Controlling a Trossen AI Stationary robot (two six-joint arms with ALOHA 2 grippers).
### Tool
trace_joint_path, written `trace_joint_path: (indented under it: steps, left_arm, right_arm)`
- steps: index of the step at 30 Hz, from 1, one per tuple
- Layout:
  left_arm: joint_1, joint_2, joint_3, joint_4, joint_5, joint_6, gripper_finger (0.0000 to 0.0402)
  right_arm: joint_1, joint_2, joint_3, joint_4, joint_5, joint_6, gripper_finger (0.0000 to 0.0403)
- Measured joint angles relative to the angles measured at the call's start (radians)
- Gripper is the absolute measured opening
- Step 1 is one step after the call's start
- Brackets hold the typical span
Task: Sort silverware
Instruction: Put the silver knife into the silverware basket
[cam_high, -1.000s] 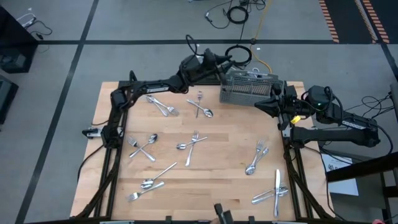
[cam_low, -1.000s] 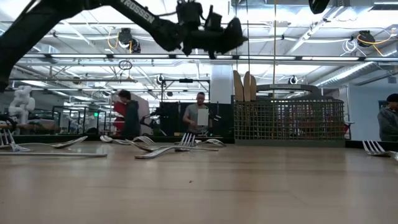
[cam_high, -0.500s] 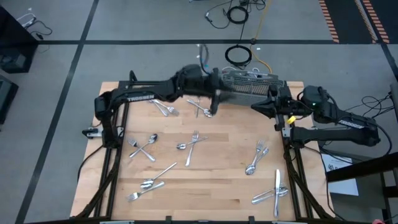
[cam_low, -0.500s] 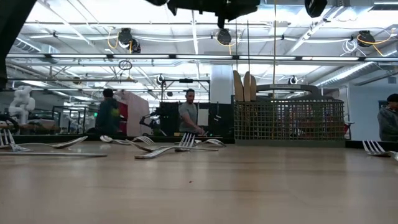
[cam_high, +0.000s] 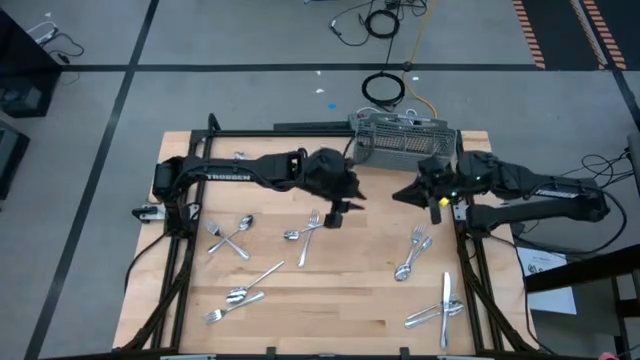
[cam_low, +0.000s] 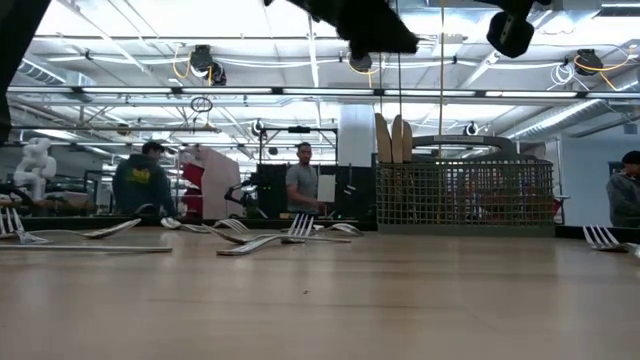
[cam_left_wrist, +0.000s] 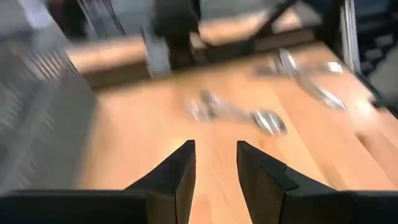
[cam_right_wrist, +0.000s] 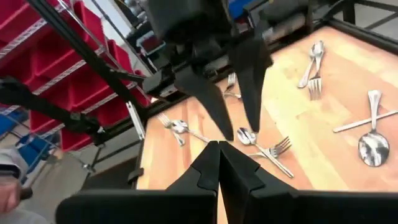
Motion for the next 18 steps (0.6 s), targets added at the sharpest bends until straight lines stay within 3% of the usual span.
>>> trace_joint_path:
  steps: [9,18]
  left_arm:
    - [0.000,0.000,0.000,-0.508,0.022,-0.018,0.0125]
    - [-0.007,0.000,0.000,-0.685,0.019,-0.130,0.0125]
  right_arm:
    - [0.095,0.105,0.000,0.046,0.080,0.012,0.0000]
    - [0.138,0.206,0.000,0.046,0.113,0.014,0.0000]
